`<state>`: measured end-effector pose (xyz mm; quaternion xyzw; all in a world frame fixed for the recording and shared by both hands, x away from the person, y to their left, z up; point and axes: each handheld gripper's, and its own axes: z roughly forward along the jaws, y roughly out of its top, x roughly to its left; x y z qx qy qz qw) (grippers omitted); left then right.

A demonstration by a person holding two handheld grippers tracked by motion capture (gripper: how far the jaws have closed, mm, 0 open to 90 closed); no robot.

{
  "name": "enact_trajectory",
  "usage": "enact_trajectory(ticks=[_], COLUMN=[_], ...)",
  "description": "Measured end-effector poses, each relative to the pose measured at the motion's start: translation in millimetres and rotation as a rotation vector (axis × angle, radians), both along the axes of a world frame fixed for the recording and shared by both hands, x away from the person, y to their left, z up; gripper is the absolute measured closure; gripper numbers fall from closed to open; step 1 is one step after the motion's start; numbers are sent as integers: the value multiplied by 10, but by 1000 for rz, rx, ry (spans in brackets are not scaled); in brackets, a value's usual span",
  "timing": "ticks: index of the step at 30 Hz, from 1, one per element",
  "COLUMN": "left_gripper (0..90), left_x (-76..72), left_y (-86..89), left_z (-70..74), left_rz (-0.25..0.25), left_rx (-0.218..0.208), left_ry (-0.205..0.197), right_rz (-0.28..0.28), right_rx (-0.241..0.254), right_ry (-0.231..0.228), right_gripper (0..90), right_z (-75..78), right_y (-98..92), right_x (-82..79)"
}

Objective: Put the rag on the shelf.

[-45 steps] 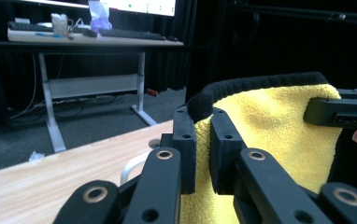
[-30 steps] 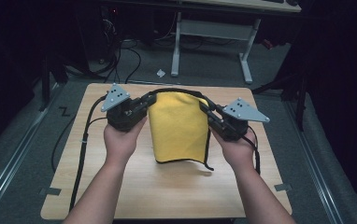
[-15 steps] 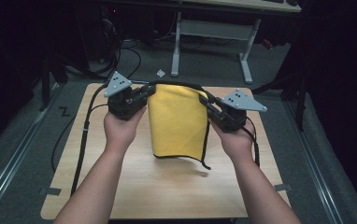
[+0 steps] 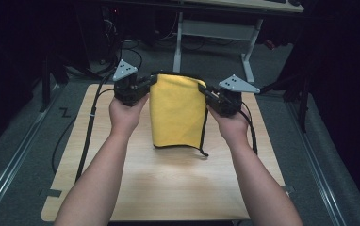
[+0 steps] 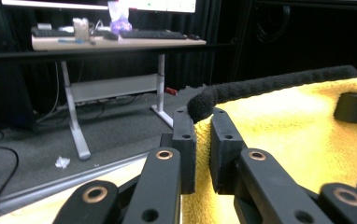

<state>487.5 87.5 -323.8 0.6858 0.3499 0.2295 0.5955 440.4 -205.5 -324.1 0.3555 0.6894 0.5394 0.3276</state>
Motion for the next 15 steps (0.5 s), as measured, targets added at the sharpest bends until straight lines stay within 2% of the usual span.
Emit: enact_trajectory(ticks=[5,11,15], left_gripper=[821,819,814], left_x=[178,338,427], left_y=[-34,-75,-96], left_z=[-76,-72,-98], left_rz=[4,5,17], left_rx=[-7,24,51], left_ry=[19,21,27], right_rz=[-12,-6,2], right_rx=[-20,-25,-53], right_ry=[13,33,31], right_gripper=[799,799,798], right_z=[-43,-71,-86], right_y=[-31,-77,-100], right_x=[190,359,480])
